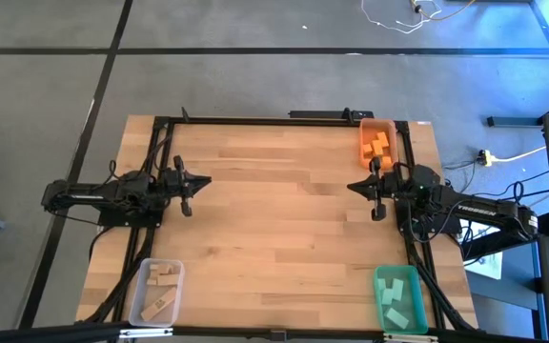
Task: Sort & place blocks by color
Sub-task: Return to Home Position
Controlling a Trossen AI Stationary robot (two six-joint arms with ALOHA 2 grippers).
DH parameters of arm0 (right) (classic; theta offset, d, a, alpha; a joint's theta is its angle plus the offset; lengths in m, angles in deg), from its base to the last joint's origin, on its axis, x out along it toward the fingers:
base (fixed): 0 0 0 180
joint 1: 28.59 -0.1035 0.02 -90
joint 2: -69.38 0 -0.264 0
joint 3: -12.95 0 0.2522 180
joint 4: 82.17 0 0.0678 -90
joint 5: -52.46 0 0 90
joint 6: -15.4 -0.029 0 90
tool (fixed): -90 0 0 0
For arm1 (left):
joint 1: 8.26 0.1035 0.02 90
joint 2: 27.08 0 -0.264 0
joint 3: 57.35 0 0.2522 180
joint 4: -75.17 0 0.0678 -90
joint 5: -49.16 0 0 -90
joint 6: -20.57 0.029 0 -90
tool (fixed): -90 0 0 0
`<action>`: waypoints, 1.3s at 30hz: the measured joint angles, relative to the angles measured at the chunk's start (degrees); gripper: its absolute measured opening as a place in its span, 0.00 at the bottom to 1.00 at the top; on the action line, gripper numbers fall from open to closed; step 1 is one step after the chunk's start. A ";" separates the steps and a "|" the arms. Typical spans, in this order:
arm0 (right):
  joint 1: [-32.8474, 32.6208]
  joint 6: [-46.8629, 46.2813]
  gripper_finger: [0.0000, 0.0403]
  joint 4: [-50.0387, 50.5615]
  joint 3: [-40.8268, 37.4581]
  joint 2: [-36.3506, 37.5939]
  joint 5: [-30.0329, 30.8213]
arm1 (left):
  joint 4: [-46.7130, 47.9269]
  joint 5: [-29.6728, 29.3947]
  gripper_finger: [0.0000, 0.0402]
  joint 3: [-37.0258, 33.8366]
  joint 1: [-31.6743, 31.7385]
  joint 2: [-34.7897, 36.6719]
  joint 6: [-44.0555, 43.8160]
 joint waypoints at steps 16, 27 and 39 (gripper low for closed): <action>0.02 0.00 0.00 0.00 0.00 0.00 0.02 | 0.04 -0.03 0.00 0.00 0.00 0.00 -0.02; 0.00 -0.02 0.00 0.00 0.00 0.00 0.02 | 0.04 -0.04 0.06 0.00 0.00 0.00 -0.02; 0.00 -0.03 0.00 0.02 0.00 0.00 0.03 | 0.04 -0.04 0.05 0.00 -0.02 0.00 -0.01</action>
